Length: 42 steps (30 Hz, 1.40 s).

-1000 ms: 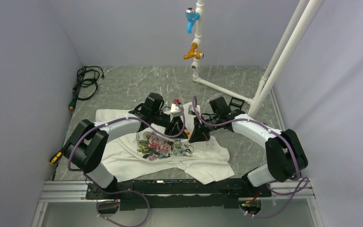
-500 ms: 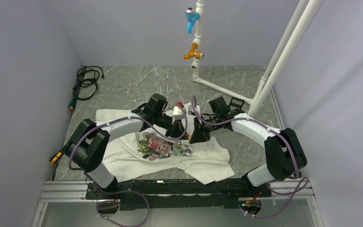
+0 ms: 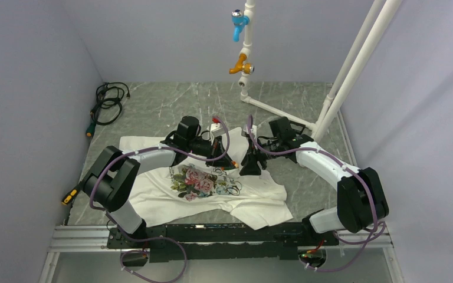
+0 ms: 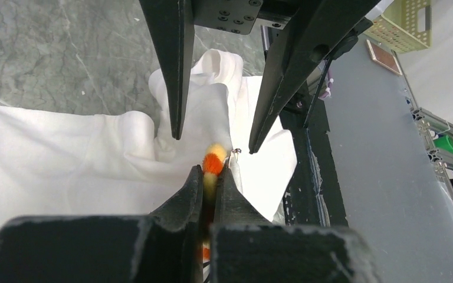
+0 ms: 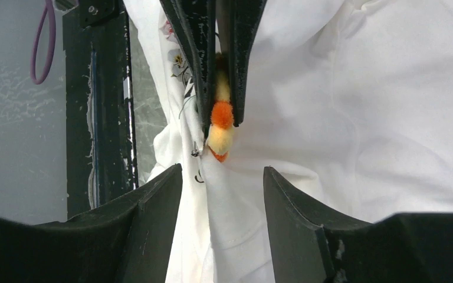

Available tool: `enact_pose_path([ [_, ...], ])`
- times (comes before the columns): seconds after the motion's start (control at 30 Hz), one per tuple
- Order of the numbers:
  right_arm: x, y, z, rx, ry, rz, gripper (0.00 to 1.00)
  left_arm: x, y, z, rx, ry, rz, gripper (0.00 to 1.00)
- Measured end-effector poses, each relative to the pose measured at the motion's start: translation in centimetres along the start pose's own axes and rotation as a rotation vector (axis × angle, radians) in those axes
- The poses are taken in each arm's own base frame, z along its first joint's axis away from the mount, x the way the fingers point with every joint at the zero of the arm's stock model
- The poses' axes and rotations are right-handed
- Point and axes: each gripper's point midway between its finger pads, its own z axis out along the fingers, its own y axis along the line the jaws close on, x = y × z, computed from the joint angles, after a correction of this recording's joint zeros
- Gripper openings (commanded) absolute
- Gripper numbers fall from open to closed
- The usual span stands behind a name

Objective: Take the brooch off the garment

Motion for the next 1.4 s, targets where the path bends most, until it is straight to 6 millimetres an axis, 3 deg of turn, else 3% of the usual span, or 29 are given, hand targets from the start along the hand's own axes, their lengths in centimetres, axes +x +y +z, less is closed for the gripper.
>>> enact_pose_path([
  [0.53, -1.5, -0.4, -0.2, 0.03, -0.042, -0.025, 0.54, -0.2, -0.3, 0.5, 0.04, -0.015, -0.063, 0.0],
  [0.8, -1.1, -0.6, 0.2, 0.011, -0.035, 0.009, 0.49, 0.1, -0.3, 0.9, 0.051, -0.004, -0.069, 0.0],
  [0.83, -1.1, -0.6, 0.3, 0.006, -0.036, 0.011, 0.46, 0.1, -0.3, 1.0, 0.052, -0.004, -0.068, 0.0],
  [0.97, -1.4, -0.3, 0.3, -0.016, -0.041, 0.02, 0.19, -0.2, -0.1, 1.0, 0.047, -0.001, -0.055, 0.0],
  [1.03, -1.5, 0.0, 0.3, -0.033, -0.045, 0.027, 0.11, -0.3, 0.1, 1.0, 0.034, -0.001, -0.044, 0.14],
  [1.17, -1.3, 0.2, 0.3, -0.044, -0.034, 0.038, 0.06, 0.0, 0.2, 1.0, 0.033, 0.009, -0.029, 0.4],
  [1.3, -1.1, 0.1, 0.4, -0.043, -0.026, 0.03, 0.05, 0.5, 0.0, 0.7, 0.032, 0.029, -0.022, 0.52],
  [1.4, -1.0, 0.0, 0.4, -0.042, -0.025, 0.024, 0.05, 0.5, -0.3, 0.4, 0.031, 0.036, -0.004, 0.54],
])
